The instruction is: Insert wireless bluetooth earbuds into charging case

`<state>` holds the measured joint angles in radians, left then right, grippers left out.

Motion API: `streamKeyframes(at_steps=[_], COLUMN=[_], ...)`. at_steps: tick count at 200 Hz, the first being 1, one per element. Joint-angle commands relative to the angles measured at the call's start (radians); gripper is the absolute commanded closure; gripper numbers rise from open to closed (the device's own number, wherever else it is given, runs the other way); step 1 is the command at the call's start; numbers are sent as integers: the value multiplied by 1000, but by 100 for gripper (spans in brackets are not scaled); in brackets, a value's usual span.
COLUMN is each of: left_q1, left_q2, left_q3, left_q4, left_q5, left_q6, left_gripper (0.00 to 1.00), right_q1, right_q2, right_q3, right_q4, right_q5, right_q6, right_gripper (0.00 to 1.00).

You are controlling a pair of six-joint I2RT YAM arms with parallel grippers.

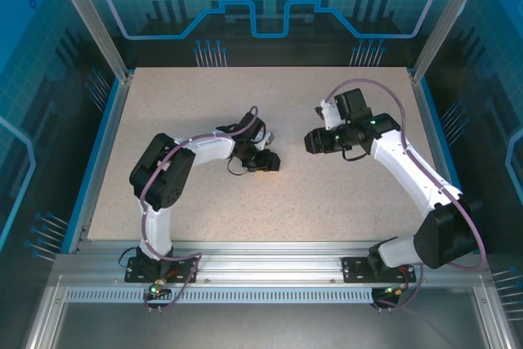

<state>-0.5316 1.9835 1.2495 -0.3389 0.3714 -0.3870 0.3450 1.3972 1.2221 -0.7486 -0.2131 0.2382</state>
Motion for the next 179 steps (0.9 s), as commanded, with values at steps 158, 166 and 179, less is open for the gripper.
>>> streamKeyframes(at_steps=[158,166,179], left_q1=[277,293,312], left_q2=[-601,-622,-656], left_q3=[-277,-288,-317], left_q4=[-24,-14,13], left_q5=[-393,-437,-516], left_q6=[210,225,255], left_gripper=[26,22,13], right_q1=[-160,-170,-188], right_q2=[-63,-68,-77], right_q3=[-384,-409,-448], right_q4=[447,487,552], right_q5=[460,462,461], right_q6=[-84,-102,-132], right_gripper=[42,41,41])
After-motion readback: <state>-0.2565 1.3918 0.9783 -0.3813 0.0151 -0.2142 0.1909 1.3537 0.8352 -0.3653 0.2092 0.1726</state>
